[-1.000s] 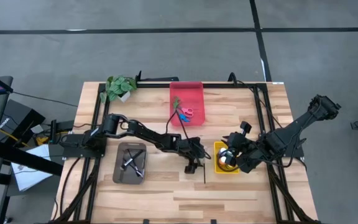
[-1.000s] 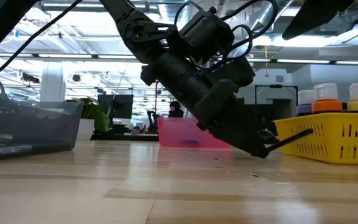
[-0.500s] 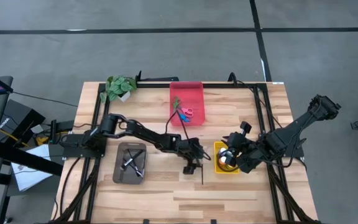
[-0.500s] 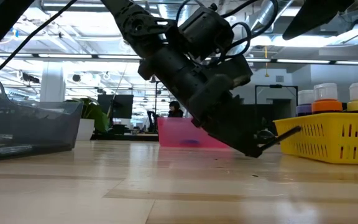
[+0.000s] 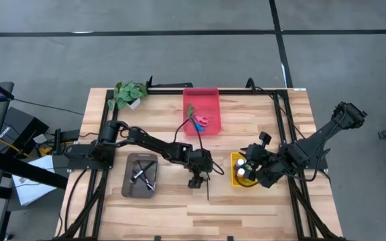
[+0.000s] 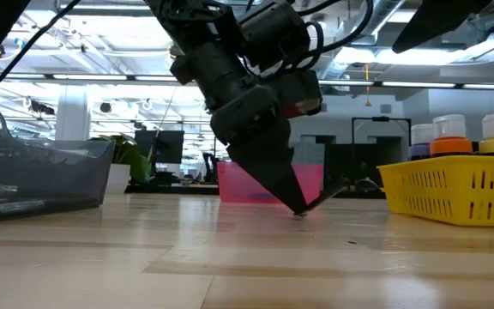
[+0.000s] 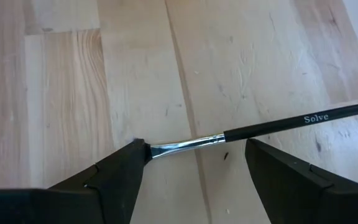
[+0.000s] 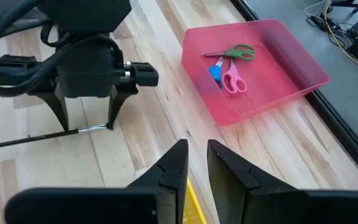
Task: Pick & Place Paint Supplies
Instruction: Put the black makeup brush into the black bin
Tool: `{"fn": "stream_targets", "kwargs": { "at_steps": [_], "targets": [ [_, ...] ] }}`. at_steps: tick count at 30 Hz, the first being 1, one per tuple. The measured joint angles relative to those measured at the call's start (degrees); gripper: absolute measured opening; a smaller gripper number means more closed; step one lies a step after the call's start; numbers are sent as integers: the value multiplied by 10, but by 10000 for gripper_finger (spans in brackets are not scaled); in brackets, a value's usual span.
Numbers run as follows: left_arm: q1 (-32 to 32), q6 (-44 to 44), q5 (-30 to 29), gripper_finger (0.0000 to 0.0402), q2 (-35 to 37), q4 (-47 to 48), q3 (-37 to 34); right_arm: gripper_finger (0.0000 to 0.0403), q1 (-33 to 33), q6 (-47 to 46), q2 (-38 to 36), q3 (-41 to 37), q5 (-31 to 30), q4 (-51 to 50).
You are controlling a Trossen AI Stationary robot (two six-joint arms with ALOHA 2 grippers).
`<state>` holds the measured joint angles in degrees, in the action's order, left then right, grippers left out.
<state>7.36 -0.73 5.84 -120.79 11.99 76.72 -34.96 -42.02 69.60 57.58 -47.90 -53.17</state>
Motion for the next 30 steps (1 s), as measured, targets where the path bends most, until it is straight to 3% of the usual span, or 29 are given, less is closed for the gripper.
{"fn": "stream_targets", "kwargs": {
  "at_steps": [13,30],
  "targets": [
    [6,-20,-3,273,2,4,1,56,0,0,0,0,-1,9],
    [17,-66,-2,273,99,30,3,56,0,5,0,0,-1,15]
  ]
}}
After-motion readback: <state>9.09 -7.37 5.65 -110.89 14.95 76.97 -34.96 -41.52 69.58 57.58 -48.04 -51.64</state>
